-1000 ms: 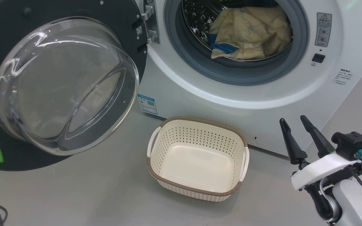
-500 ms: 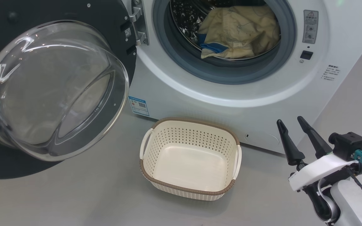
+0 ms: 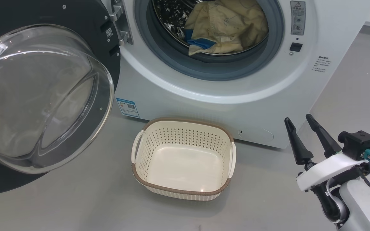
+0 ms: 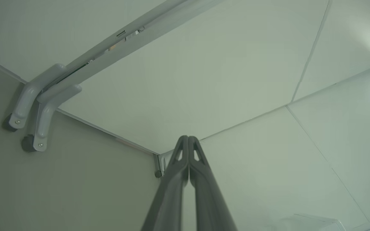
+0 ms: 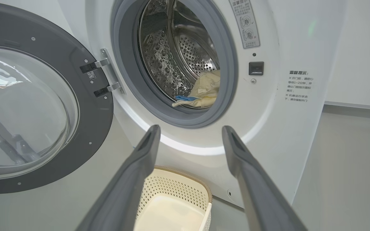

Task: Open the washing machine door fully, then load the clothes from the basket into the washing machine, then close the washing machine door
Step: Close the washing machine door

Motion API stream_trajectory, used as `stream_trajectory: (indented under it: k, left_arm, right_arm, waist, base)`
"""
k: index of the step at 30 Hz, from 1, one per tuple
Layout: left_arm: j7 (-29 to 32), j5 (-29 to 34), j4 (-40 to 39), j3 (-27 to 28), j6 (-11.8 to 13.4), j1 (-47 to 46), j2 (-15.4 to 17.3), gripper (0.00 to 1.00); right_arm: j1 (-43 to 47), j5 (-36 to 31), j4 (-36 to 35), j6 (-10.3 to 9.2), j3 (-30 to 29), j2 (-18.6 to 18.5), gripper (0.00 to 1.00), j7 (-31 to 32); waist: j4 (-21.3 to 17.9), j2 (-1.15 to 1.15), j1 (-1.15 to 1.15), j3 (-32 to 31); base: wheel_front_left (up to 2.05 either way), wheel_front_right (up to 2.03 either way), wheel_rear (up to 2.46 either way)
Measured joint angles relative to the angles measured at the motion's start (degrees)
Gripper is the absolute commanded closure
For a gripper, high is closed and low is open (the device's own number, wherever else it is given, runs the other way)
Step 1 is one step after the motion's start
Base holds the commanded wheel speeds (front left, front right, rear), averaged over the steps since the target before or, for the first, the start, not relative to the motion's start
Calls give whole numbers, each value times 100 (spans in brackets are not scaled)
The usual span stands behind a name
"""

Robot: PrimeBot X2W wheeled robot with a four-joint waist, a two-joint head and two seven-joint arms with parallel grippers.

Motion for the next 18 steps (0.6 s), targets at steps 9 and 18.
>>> stream_trajectory:
  k: [9, 18]
  left_arm:
    - [573, -104, 521, -65, 123, -98, 108, 100]
    - [1338, -327, 902, -390, 146, -113, 240, 100]
  right_arm:
    - [1, 0, 10, 0, -54, -15, 0, 0]
    - [1, 0, 41, 0, -58, -16, 0, 0]
  waist:
    - [-89, 0, 0, 44]
    - [-114, 0, 0, 35]
  base:
    - [0, 0, 0]
    - [0, 0, 0]
